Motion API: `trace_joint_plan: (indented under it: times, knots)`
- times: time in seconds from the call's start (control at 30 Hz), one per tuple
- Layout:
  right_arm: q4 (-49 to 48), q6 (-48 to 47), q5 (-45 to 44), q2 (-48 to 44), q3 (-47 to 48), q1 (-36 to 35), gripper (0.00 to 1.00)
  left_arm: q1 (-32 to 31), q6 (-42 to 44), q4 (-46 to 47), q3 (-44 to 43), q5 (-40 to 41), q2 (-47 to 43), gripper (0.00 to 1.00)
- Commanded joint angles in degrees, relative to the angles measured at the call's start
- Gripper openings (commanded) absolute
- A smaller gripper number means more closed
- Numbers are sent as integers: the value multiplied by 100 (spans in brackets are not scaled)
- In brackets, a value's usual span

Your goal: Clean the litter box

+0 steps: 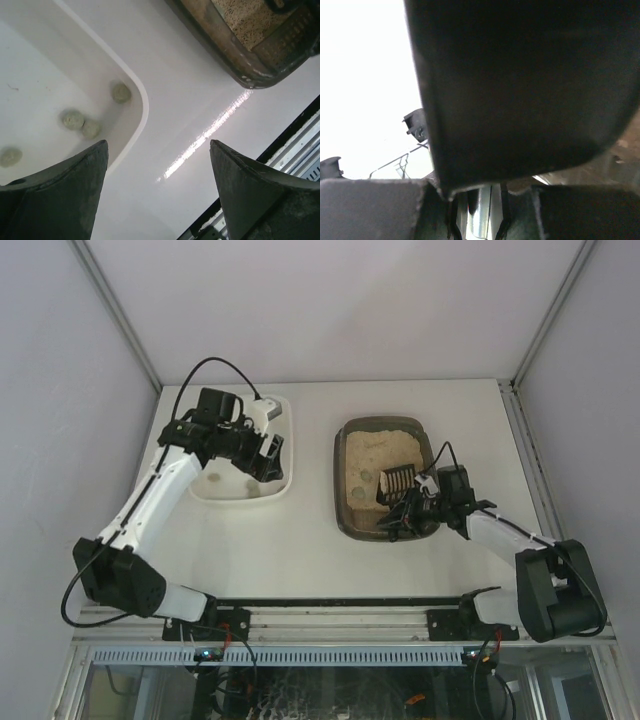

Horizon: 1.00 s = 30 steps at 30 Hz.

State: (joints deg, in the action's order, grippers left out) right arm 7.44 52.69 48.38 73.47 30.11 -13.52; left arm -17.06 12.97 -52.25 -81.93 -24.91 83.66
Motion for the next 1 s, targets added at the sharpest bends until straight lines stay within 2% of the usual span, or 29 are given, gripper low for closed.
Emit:
trace_joint_plan:
  times: [0.0, 0.1, 0.33, 0.6, 0.8, 0.97]
  knots:
    - [578, -276, 74, 93, 489, 319, 0, 42, 266, 46, 465, 315, -783, 87]
    - [1527, -380, -226, 99, 987, 339, 0, 41, 103, 41, 658, 433, -1036, 87]
    - [3160, -628, 343, 1127, 2180, 165, 0, 51, -349, 200, 1029, 772, -1636, 90]
    - [4936, -1428, -269, 2257, 3630, -53, 0, 80, -497, -215, 944, 1471, -1849, 89]
    - [5426, -1633, -522, 2860, 4376, -101, 0, 123, -550, -221, 1102, 1637, -1975, 89]
    - [5283, -1536, -367, 3347, 4600, -253, 0, 131, -579, -109, 1171, 1560, -2058, 88]
